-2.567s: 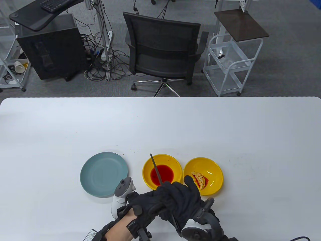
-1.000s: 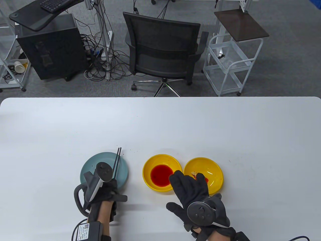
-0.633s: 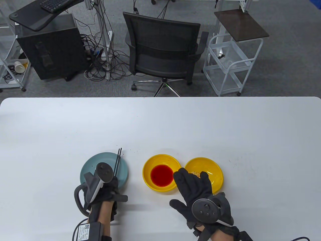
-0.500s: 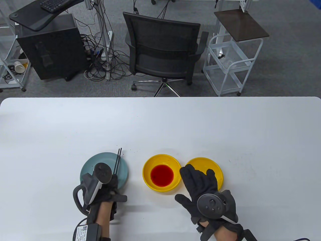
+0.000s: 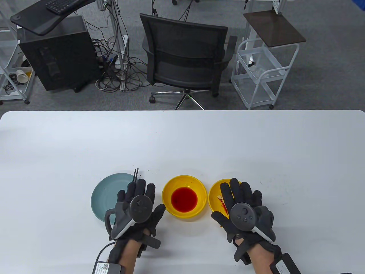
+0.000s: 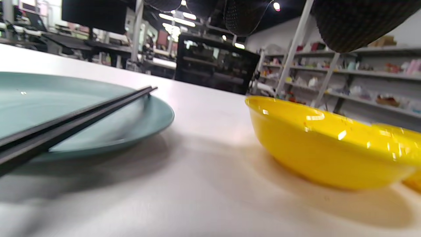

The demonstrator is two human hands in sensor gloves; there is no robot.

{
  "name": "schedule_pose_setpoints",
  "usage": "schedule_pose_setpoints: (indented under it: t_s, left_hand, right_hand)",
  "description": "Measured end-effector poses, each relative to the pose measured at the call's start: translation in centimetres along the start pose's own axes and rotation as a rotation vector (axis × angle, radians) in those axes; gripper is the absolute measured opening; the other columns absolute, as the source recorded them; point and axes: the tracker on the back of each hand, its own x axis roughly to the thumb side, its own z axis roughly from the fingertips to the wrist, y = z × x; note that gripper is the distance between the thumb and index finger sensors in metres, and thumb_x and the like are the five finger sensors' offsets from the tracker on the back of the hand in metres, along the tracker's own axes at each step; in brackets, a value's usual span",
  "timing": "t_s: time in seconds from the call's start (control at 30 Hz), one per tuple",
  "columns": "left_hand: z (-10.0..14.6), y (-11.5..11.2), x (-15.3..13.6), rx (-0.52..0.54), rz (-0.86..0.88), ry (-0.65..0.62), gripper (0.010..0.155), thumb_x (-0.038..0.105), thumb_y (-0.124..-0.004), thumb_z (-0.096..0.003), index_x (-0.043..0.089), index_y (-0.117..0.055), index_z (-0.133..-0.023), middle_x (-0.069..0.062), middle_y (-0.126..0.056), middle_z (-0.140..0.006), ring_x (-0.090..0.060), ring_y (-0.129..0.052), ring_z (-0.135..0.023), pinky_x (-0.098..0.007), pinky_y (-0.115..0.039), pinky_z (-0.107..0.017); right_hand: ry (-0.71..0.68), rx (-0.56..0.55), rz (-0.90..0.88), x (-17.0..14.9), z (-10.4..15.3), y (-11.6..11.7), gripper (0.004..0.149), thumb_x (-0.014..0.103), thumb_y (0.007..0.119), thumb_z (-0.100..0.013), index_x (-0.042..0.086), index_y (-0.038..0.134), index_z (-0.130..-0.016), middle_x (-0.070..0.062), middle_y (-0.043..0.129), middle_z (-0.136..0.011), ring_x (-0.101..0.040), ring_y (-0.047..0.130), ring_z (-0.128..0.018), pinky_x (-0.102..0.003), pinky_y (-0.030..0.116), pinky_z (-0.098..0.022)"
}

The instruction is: Dip chopsticks into soy sauce and dot onto dumpling

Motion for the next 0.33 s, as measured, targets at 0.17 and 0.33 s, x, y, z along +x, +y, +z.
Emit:
schedule_pose_setpoints:
  t_s: [0.17,0.33]
  left_hand:
    - [-0.28,-0.65,0.29,-0.023,-0.036,-0.004,0.085,0.070,-0.072,-0.0450,0.029,-0.043,-0.114,-0.003,-0.026,-0.123,-0.043,-0.031,-0.116,-0.070,-0.031,-0.076]
    - [-0.28,-0.67,0.34,-0.017,-0.025,-0.001,0.085,0.070,-0.071,-0.0452,0.029,-0.042,-0.114,-0.003,-0.025,-0.122,-0.045,-0.031,-0.115,-0.071,-0.030,-0.075]
  right_hand:
    - [-0.015,0.008,-0.001,0.44,0.08,0.11,0.088,0.062,0.066,-0.042,0.024,0.020,-0.107,-0.012,0.010,-0.115,-0.056,0.023,-0.104,-0.080,0.017,-0.067]
    - [-0.009,0.017,-0.015,0.15,0.08,0.12,0.088,0.062,0.066,-0.042,0.024,0.021,-0.107,-0.012,0.011,-0.115,-0.056,0.024,-0.103,-0.080,0.017,-0.067]
